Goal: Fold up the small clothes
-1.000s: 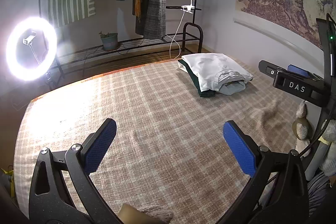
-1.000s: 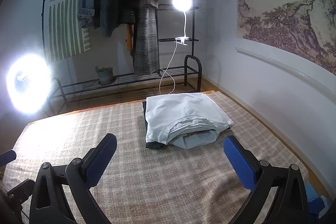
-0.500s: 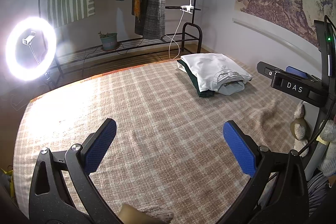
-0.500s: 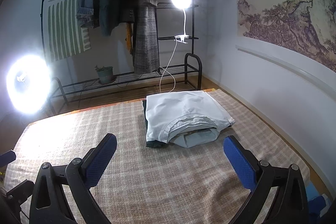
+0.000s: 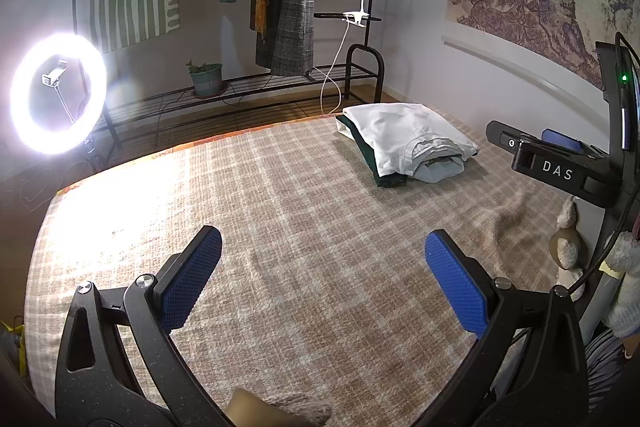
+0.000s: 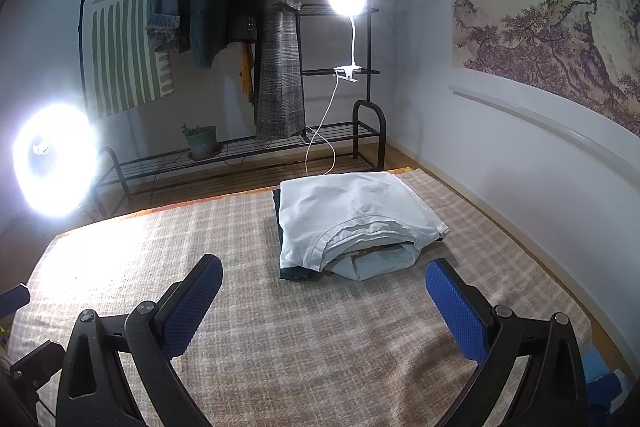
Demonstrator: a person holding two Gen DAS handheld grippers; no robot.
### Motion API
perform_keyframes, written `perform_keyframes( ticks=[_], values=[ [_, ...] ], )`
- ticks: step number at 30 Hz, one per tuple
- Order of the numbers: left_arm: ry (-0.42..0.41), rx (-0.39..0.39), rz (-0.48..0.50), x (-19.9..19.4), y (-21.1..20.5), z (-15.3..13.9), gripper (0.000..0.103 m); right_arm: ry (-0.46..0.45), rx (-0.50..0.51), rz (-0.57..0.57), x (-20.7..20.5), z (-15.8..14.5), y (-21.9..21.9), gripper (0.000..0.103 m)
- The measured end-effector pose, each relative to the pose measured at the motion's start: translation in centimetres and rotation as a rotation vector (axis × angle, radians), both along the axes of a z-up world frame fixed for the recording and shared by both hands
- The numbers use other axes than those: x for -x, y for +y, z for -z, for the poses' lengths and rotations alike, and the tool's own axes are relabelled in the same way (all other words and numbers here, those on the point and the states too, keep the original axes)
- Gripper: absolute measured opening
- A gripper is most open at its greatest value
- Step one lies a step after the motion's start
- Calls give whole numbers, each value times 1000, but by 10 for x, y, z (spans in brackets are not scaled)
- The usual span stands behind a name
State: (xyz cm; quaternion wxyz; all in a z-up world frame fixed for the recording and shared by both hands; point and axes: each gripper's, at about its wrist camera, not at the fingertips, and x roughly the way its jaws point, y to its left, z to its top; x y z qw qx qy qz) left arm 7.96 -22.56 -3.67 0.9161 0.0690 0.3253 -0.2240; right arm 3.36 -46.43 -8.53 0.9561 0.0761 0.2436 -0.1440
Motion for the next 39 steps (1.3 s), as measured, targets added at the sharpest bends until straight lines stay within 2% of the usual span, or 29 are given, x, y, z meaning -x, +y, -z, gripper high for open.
perform_keyframes(
  ticks=[30, 37, 39],
  values=[
    [-9, 2, 5, 4, -8, -7, 103, 1, 2, -4, -1, 2, 1, 103],
    [-67, -3, -1, 10, -9, -10, 103, 3, 3, -4, -1, 2, 2, 103],
    [-62, 0, 3, 9, -9, -9, 103, 3, 4, -9, -2, 3, 1, 103]
  ],
)
